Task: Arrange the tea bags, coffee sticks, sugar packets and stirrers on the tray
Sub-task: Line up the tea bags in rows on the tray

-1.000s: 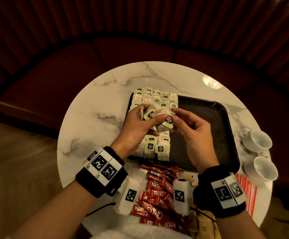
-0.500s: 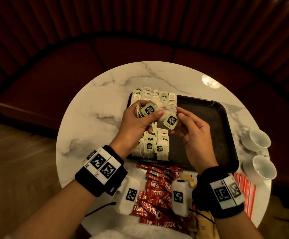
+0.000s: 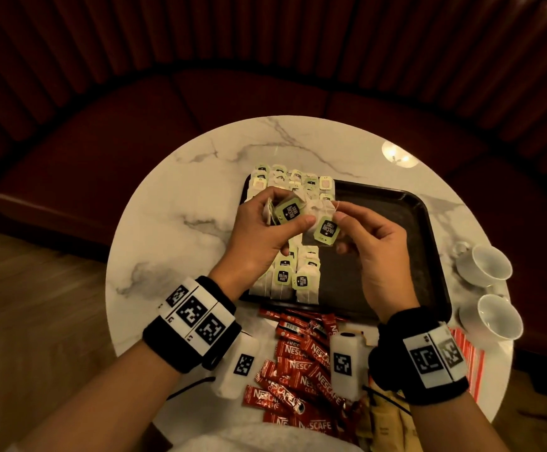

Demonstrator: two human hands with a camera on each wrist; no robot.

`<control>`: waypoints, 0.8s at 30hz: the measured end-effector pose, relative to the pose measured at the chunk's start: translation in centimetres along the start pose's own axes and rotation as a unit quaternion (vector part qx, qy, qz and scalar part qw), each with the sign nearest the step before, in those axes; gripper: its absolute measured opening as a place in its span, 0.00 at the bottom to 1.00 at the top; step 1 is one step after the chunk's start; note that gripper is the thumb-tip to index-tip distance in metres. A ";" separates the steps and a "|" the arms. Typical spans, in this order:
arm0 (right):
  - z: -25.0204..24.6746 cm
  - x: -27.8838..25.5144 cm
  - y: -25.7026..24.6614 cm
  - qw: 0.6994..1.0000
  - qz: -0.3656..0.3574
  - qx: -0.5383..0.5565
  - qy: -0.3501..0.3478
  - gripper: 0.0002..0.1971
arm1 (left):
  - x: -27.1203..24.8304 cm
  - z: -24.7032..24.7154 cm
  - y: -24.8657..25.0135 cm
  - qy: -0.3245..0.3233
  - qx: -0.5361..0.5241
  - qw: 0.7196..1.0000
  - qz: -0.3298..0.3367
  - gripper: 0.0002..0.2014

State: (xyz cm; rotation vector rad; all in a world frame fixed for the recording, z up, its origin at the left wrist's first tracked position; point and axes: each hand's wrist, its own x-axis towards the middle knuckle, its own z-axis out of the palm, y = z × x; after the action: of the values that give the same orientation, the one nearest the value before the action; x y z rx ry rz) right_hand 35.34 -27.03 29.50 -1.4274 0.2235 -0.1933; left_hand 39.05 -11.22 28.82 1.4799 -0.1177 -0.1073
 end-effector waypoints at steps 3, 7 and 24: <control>-0.2 0.2 0.1 1.000 0.005 -0.013 -0.014 0.11 | 0.1 0.1 0.0 -0.006 0.002 1.000 0.002 0.12; -0.2 0.1 0.2 1.000 0.011 -0.003 -0.019 0.11 | 0.1 0.2 0.2 -0.001 -0.017 1.000 0.000 0.09; -0.2 0.1 0.0 0.997 -0.026 -0.066 -0.034 0.07 | 0.0 0.6 0.7 -0.026 0.012 0.998 0.060 0.09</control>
State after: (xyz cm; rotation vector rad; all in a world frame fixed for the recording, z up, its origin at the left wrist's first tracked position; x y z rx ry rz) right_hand 35.43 -27.25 29.51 -1.5703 0.1468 -0.1747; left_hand 38.98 -11.76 29.60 1.4898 -0.2513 -0.0472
